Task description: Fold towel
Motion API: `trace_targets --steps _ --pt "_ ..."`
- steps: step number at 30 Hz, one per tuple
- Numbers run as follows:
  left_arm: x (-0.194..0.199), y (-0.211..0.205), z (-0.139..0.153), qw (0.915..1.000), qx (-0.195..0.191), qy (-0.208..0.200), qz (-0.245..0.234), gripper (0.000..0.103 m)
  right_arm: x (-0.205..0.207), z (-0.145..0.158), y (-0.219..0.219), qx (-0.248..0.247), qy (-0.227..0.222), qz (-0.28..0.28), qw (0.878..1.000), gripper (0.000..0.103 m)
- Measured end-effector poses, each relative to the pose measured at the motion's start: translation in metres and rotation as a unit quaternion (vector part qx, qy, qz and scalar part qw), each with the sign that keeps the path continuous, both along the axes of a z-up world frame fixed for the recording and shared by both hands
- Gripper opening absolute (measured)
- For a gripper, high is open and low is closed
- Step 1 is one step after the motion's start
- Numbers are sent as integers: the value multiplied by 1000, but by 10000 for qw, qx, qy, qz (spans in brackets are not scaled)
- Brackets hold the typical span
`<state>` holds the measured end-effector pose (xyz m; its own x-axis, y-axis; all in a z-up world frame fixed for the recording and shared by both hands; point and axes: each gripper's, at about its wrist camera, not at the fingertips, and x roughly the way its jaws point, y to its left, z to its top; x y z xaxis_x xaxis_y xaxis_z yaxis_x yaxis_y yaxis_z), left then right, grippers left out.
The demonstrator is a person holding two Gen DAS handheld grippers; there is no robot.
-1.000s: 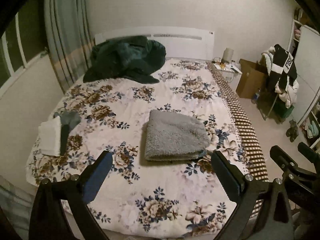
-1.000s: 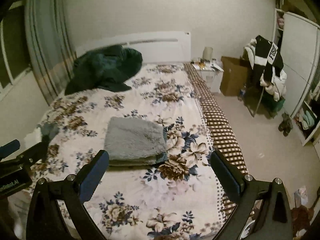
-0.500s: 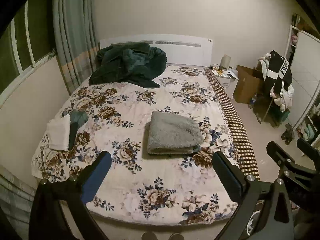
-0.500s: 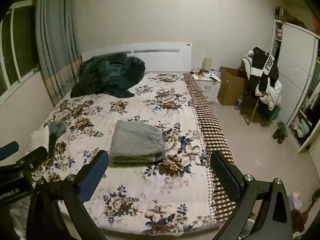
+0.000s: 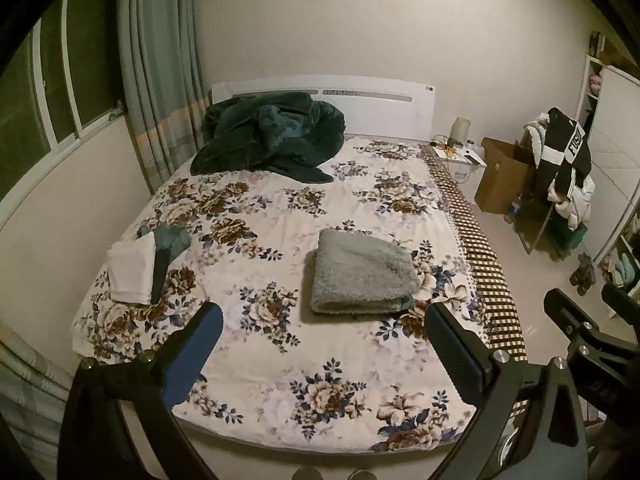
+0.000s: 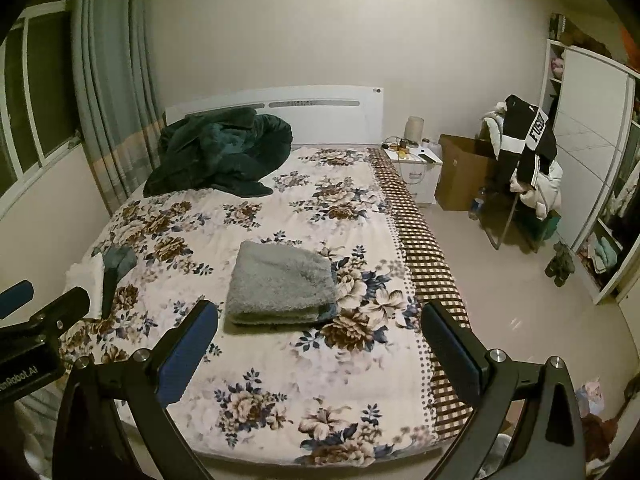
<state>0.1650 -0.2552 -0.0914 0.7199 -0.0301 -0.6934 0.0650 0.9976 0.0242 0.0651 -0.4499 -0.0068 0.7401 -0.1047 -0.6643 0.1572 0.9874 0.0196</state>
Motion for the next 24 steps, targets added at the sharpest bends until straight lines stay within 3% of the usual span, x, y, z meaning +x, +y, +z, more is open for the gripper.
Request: trace_targets --steps 24 --pt "-1 5 2 9999 67 35 78 103 3 -13 0 69 107 98 9999 103"
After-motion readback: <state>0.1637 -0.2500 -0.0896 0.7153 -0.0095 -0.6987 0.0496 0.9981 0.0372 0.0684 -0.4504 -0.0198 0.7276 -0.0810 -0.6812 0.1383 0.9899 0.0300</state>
